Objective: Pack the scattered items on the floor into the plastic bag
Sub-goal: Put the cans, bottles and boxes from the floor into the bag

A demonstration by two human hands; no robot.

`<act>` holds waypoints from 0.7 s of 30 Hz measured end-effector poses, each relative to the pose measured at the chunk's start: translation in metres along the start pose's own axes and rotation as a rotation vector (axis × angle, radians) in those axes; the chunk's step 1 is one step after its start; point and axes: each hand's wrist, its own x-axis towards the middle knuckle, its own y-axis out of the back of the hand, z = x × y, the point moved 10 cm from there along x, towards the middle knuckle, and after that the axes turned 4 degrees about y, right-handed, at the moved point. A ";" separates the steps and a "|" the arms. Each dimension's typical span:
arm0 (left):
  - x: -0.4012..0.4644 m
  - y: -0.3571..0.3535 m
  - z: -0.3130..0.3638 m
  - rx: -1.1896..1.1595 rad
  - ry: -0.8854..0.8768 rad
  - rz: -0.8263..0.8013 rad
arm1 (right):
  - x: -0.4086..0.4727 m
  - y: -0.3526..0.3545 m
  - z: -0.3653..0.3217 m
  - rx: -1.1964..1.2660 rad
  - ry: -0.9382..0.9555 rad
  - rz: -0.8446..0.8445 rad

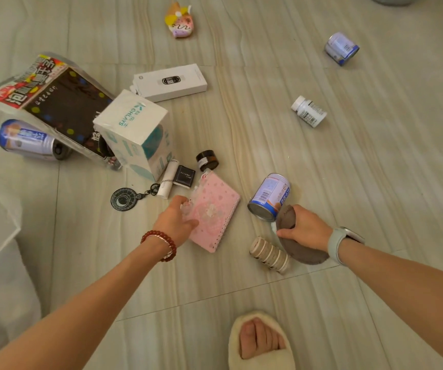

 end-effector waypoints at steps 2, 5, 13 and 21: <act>-0.009 0.011 -0.006 0.033 -0.010 -0.016 | -0.007 0.001 -0.009 0.067 0.001 -0.073; -0.023 0.037 -0.006 0.069 -0.055 -0.004 | -0.021 0.005 -0.034 0.070 0.034 -0.201; -0.079 0.138 0.008 -0.028 -0.143 0.188 | -0.061 0.014 -0.185 0.301 0.307 -0.189; -0.188 0.287 -0.052 -0.394 -0.214 0.495 | -0.105 -0.005 -0.358 0.425 0.669 -0.146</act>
